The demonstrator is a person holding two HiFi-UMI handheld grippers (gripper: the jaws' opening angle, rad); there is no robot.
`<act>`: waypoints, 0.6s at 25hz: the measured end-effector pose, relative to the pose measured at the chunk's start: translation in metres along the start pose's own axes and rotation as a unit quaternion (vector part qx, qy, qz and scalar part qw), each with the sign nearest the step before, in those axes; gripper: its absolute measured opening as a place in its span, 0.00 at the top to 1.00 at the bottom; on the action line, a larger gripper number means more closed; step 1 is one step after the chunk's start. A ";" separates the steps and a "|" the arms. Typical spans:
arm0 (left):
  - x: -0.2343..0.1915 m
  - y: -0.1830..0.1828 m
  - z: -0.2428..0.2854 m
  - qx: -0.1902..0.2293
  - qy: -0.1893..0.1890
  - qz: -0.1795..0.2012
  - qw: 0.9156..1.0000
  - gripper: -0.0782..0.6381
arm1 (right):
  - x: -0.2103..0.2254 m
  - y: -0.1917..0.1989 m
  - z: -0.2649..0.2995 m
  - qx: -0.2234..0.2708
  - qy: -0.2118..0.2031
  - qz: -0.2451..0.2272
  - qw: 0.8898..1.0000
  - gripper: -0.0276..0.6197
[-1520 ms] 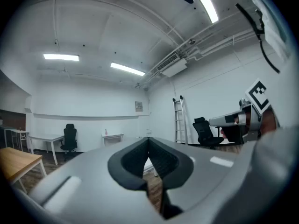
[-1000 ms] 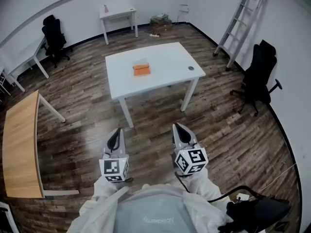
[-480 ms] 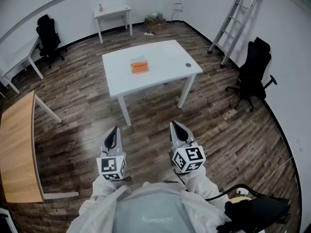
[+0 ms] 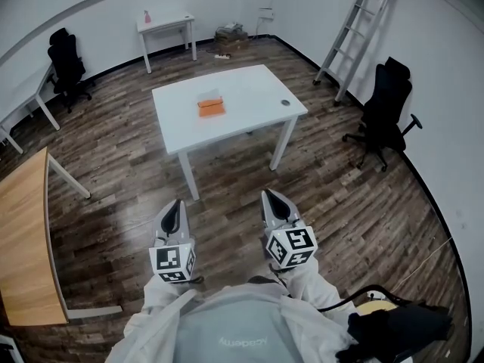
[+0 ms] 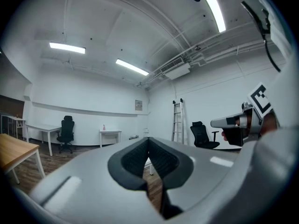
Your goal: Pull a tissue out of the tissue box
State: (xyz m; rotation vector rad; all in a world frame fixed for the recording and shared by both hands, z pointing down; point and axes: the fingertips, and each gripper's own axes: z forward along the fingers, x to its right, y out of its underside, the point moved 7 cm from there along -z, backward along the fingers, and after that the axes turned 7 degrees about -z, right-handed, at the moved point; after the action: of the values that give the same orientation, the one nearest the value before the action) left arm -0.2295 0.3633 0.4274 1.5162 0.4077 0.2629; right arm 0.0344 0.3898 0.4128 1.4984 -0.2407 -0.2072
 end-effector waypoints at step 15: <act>0.005 0.013 0.010 -0.018 0.021 -0.003 1.000 0.89 | 0.007 0.015 -0.003 -0.017 0.024 0.015 0.999 0.95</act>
State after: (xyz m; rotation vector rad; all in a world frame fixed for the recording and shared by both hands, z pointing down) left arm -0.2201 0.3567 0.4401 1.4762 0.4380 0.2956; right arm 0.0421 0.3919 0.4274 1.4626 -0.2194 -0.1494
